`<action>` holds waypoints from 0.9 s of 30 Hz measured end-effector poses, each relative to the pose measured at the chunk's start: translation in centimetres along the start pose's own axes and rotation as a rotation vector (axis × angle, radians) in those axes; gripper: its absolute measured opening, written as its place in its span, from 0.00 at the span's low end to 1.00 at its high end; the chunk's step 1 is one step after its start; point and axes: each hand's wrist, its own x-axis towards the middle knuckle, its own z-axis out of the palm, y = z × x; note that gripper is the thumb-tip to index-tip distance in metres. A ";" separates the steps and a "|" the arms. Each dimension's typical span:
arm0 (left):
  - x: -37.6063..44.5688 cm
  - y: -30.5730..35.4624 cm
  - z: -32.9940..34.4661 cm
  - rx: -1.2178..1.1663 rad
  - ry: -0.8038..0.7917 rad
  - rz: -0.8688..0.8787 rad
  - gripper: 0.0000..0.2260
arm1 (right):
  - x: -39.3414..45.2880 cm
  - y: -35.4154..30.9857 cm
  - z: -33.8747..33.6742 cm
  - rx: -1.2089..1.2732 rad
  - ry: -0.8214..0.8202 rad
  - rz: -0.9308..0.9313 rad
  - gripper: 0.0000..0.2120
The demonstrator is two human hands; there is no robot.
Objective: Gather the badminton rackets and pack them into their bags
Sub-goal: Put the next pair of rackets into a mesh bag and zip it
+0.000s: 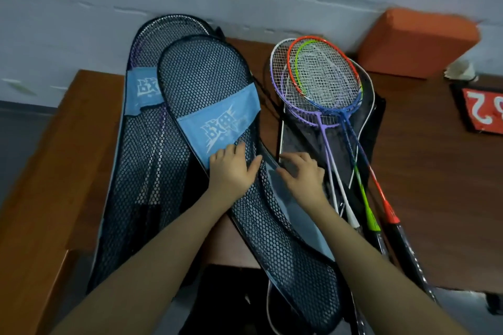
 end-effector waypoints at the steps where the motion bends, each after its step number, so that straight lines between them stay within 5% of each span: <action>1: -0.2 0.1 0.5 0.001 0.028 0.023 0.27 | 0.1 0.9 0.1 -0.049 -0.029 0.012 0.14; 11: -1.8 2.4 1.2 -0.189 0.084 0.042 0.38 | -1.3 1.8 -0.6 0.232 -0.019 -0.105 0.06; 16: -2.7 1.5 -0.4 -0.345 0.128 0.277 0.25 | -2.8 0.5 -2.5 0.233 -0.036 -0.310 0.11; 22: -3.6 0.8 -1.6 -0.513 -0.014 0.287 0.17 | -4.6 -0.6 -2.6 0.285 0.006 -0.313 0.10; 27: -3.9 0.4 -2.9 -0.585 0.030 0.284 0.08 | -5.3 -0.3 -3.9 0.352 0.013 -0.265 0.07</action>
